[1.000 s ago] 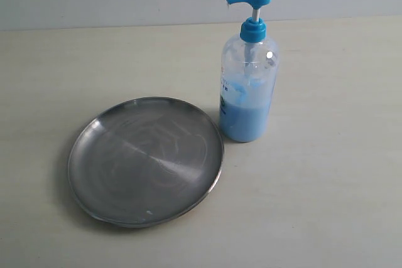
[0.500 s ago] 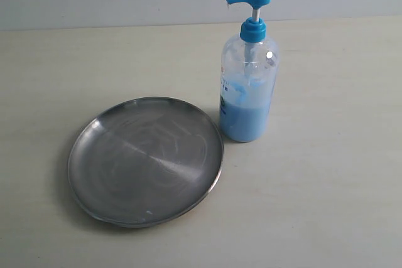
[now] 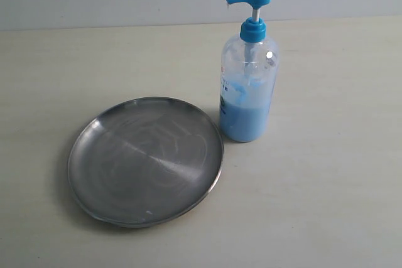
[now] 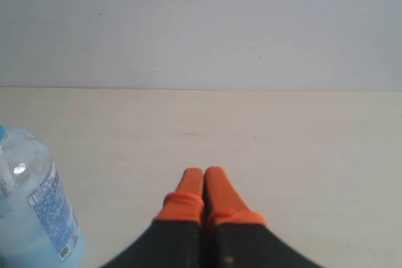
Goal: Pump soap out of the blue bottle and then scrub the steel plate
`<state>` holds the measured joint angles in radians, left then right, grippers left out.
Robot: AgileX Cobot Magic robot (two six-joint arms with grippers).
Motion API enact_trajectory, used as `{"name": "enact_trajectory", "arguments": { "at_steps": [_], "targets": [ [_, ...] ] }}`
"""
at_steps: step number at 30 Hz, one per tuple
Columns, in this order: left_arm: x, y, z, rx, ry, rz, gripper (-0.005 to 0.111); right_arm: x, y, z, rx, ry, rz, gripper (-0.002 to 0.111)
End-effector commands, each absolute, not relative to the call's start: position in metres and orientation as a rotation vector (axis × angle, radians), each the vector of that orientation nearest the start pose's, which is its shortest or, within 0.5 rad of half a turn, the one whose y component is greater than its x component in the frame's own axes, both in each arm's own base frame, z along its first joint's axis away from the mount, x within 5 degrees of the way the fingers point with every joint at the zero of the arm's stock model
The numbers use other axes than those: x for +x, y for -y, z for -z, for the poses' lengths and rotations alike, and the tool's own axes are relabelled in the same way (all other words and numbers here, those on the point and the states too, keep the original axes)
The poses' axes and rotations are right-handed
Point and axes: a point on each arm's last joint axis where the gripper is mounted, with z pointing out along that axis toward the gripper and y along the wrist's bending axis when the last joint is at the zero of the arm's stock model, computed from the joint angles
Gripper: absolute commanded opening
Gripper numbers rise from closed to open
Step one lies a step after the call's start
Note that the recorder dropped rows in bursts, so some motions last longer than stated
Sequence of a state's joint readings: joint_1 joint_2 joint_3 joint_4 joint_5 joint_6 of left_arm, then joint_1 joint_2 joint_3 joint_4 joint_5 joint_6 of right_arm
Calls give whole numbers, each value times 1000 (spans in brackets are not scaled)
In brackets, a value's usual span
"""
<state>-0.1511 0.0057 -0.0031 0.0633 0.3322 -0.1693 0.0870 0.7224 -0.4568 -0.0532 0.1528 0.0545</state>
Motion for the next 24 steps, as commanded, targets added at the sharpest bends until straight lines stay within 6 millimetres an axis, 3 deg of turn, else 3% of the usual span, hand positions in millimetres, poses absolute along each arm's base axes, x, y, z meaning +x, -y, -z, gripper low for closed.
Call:
{"name": "enact_trajectory", "arguments": {
  "at_steps": [1,5,8,15,20,24],
  "targets": [
    [54,6,-184,25,-1812,160,0,151,-12,-291,-77,-1873,-46,0],
    [54,6,-184,25,-1812,160,0,152,-12,-293,-52,-1846,-71,0],
    [54,6,-184,25,-1812,160,0,152,-13,-293,66,-1848,-177,0],
    [54,6,-184,25,-1812,160,0,160,-15,-280,35,-1974,-153,0],
    [54,6,-184,25,-1812,160,0,168,-29,-280,-163,-2093,-133,0],
    [54,6,-184,25,-1812,160,0,174,-55,-270,-364,-2193,-182,0]
  ]
}}
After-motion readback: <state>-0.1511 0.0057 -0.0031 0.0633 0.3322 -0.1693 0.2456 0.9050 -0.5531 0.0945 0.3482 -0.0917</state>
